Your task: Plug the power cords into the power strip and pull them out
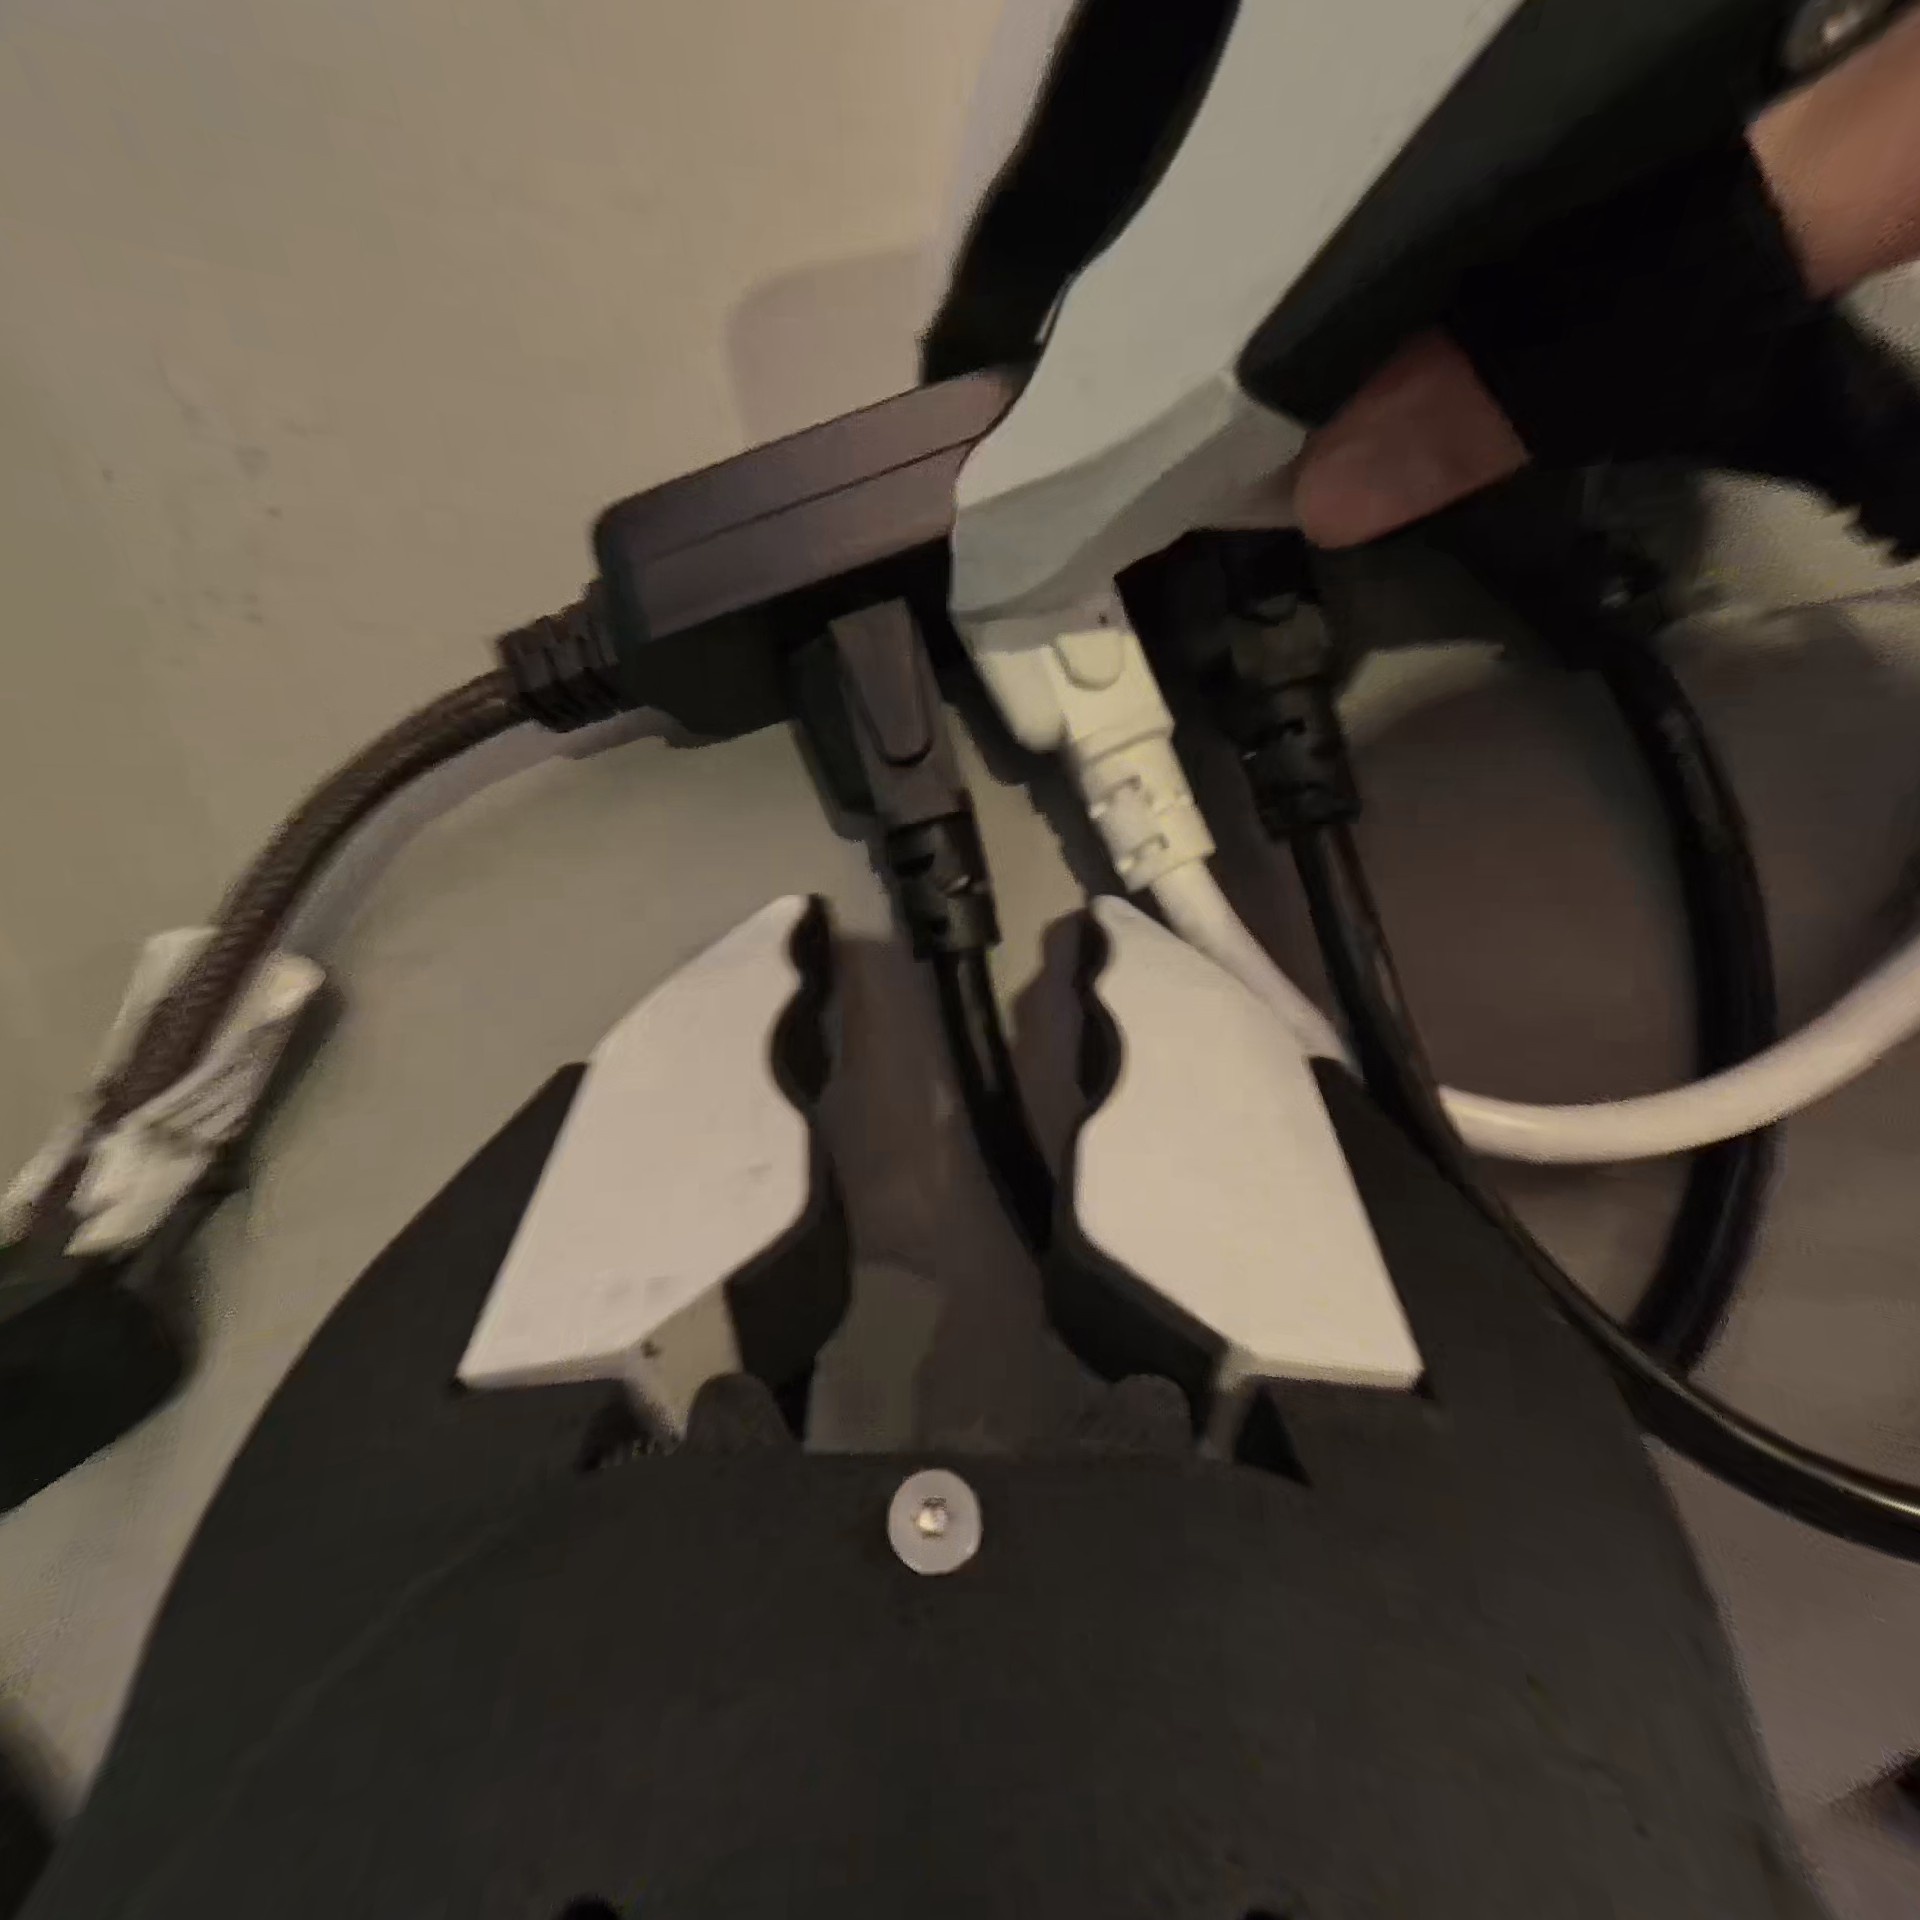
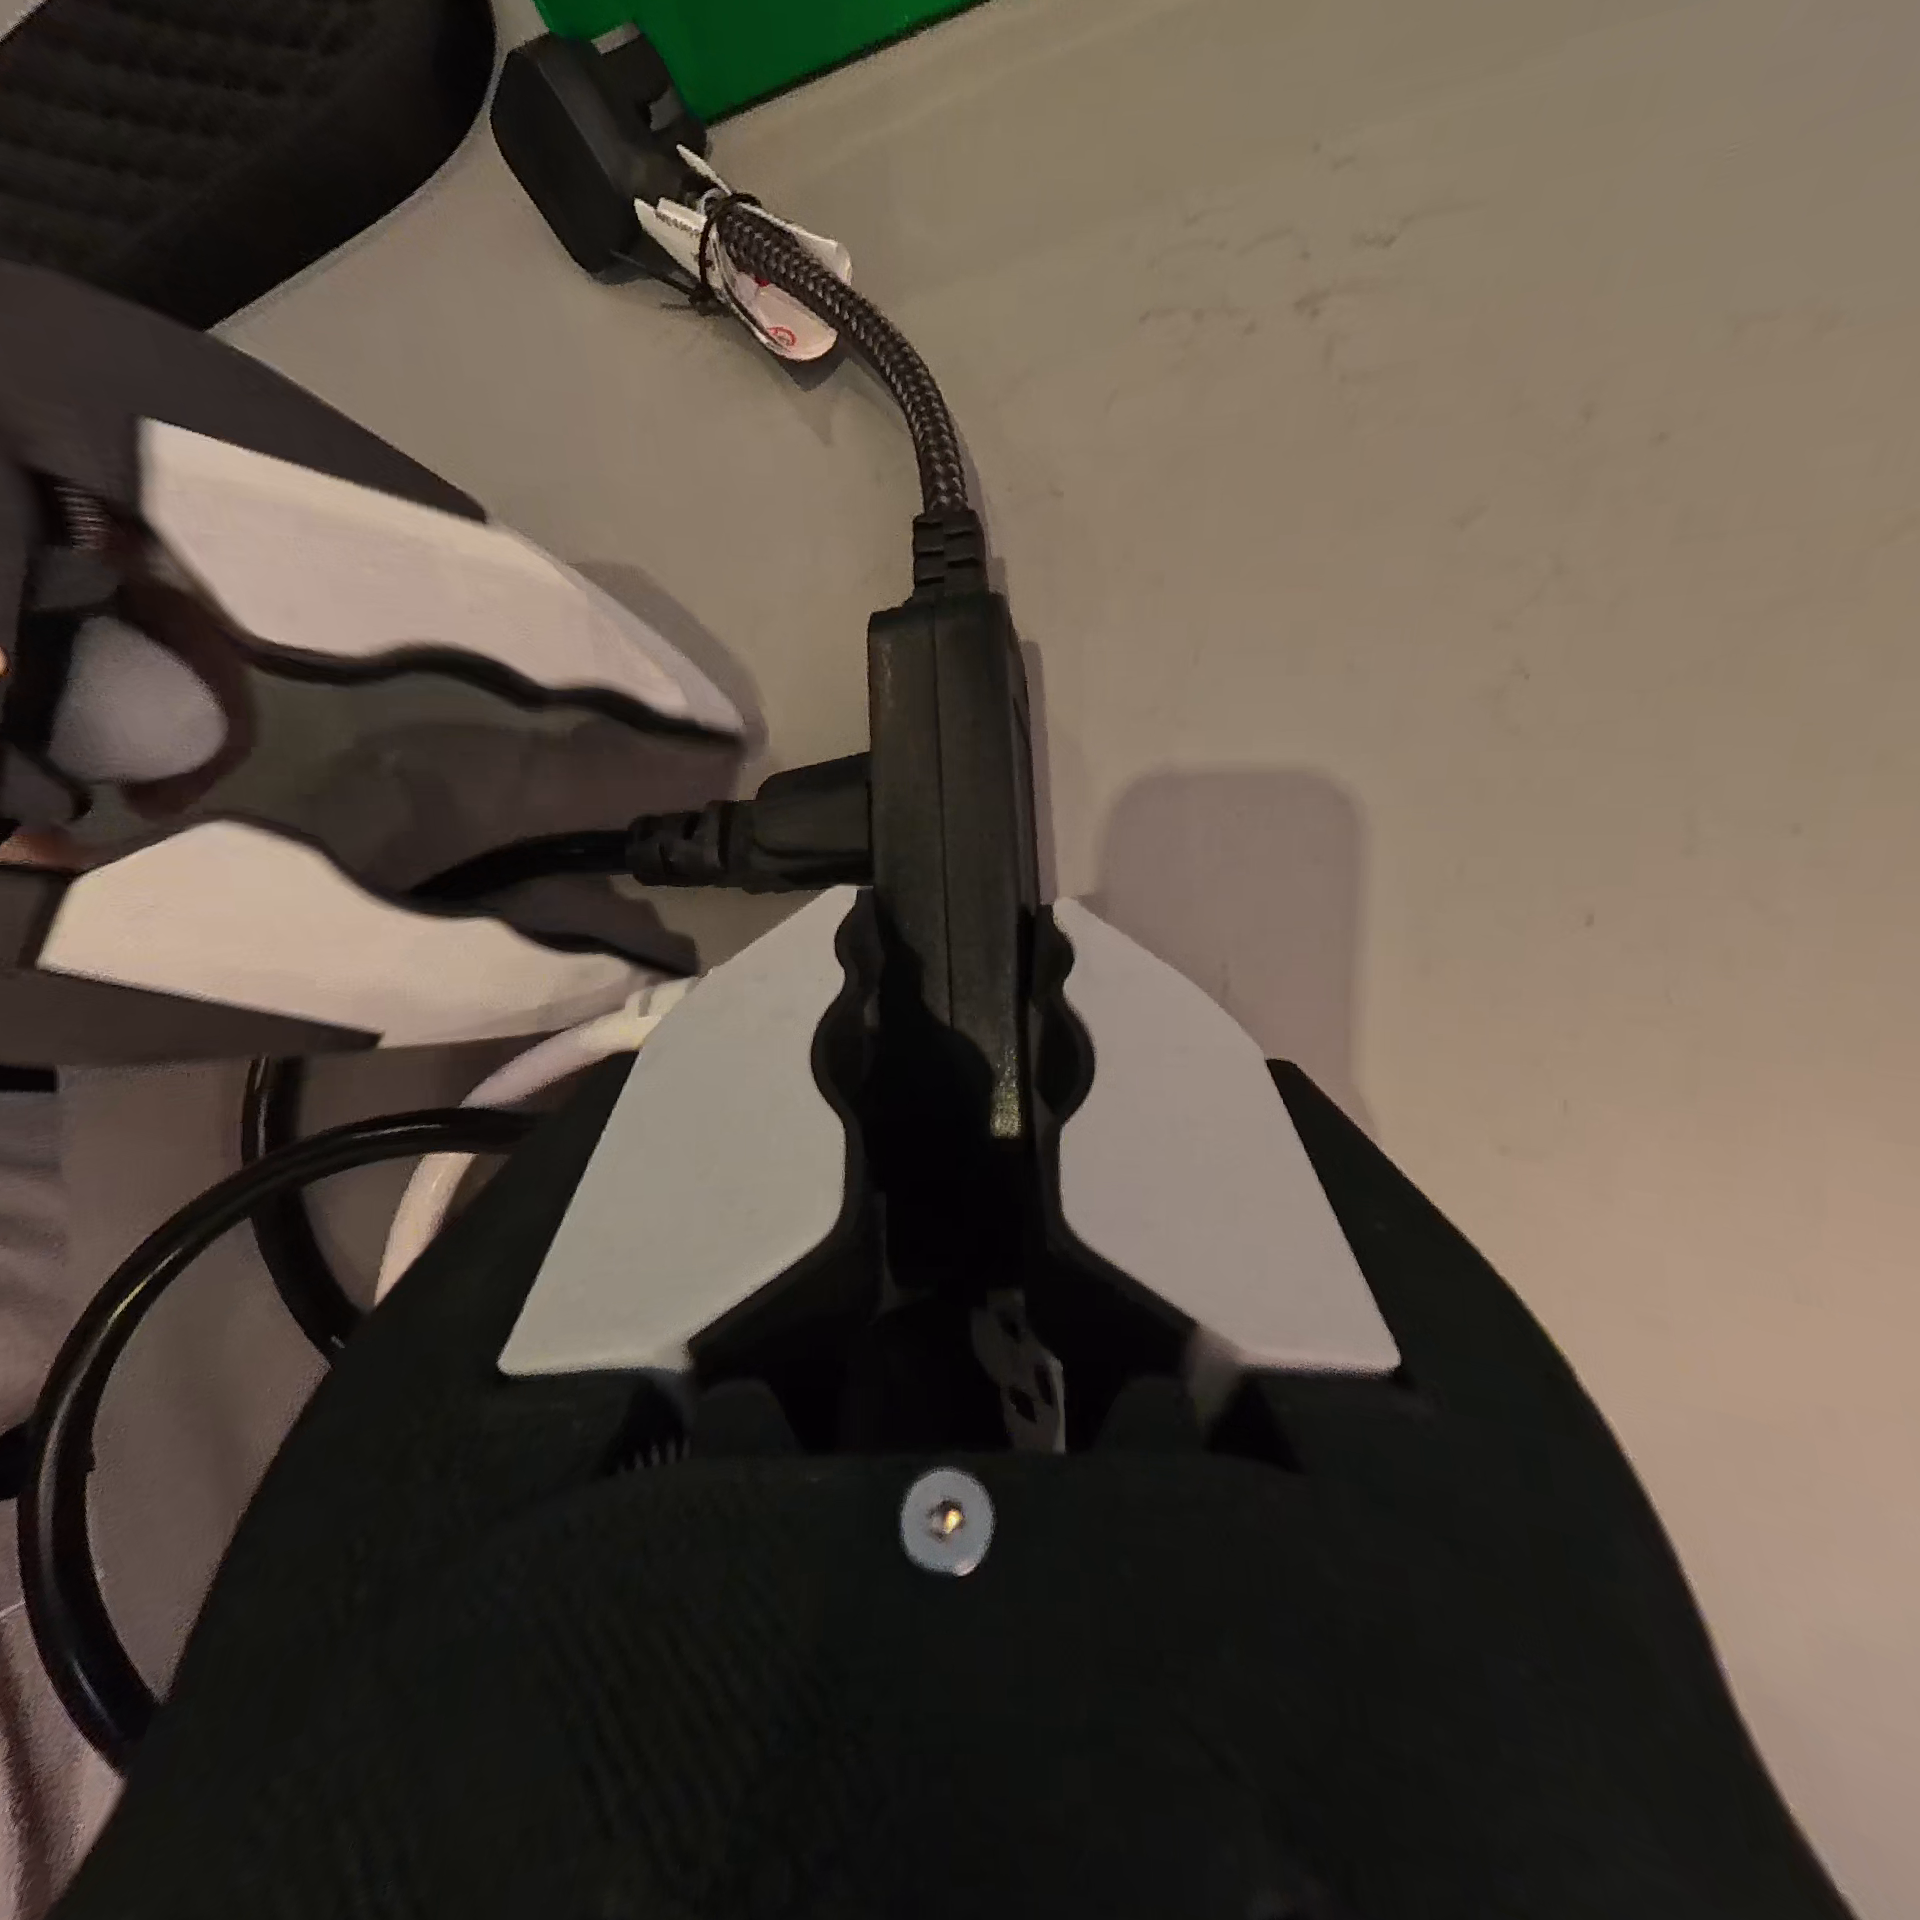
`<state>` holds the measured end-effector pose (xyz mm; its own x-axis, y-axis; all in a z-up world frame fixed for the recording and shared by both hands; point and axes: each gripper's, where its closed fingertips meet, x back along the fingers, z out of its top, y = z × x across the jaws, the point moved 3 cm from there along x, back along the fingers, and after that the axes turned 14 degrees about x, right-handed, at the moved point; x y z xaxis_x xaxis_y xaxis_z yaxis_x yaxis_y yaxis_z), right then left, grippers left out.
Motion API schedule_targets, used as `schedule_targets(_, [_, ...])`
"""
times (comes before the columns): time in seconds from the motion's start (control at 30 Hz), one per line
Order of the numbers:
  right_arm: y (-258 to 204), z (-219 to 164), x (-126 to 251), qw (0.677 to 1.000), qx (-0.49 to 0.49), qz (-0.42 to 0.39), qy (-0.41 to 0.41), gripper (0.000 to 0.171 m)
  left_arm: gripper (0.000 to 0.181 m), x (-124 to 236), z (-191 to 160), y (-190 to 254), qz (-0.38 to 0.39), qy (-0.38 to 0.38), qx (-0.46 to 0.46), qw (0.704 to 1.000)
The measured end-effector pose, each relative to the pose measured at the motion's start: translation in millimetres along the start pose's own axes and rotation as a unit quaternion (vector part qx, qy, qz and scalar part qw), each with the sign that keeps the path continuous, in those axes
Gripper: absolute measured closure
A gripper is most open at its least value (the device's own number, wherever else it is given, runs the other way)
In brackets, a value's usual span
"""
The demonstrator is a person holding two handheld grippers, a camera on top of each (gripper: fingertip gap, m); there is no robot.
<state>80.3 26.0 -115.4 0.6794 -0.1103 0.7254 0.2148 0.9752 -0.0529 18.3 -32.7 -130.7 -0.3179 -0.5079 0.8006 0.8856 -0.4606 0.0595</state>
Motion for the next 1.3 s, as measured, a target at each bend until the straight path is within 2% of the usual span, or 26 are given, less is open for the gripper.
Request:
schedule_targets(0.03, [0, 0, 0, 1.0, 0.005, 0.003, -0.003, 0.138, 0.154, -5, 3, 4, -0.04, 0.0, 0.019, 0.999])
schedule_targets(0.1, [1, 0, 0, 1.0, 0.01, 0.002, 0.001, 0.138, 0.164, -9, 9, 0, -0.041, 0.001, 0.034, 0.999])
schedule_targets(0.2, [4, -2, 2, 1.0, 0.014, -0.008, 0.004, 0.14, 0.164, -13, 14, 0, -0.037, 0.002, 0.008, 0.999])
schedule_targets(0.47, [5, -4, 3, 1.0, 0.02, -0.002, 0.02, 0.14, 0.165, -14, 14, 0, -0.022, 0.002, 0.009, 1.0])
schedule_targets(0.67, [8, -5, 4, 0.999, 0.013, 0.017, 0.032, 0.139, 0.165, -13, 17, -4, -0.059, 0.001, -0.014, 0.998])
schedule_targets(0.73, [6, -4, 3, 0.999, 0.025, -0.005, 0.023, 0.139, 0.165, -15, 15, -4, -0.032, -0.004, -0.025, 0.999])
schedule_targets(0.9, [2, -1, 1, 1.0, 0.007, -0.02, 0.023, 0.142, 0.166, -13, 13, 2, 0.014, -0.008, 0.013, 1.0])
schedule_targets(1.0, [2, -1, 1, 1.0, 0.011, -0.007, 0.026, 0.141, 0.165, -12, 11, 3, 0.016, 0.001, 0.014, 1.0])
schedule_targets(1.13, [-2, -4, 3, 0.999, 0.021, 0.032, 0.034, 0.139, 0.164, -6, 7, 1, -0.053, 0.024, 0.001, 0.998])
schedule_targets(1.3, [-4, -5, 2, 0.998, 0.02, 0.053, 0.038, 0.139, 0.165, -1, 0, 2, -0.008, 0.031, -0.054, 0.998])
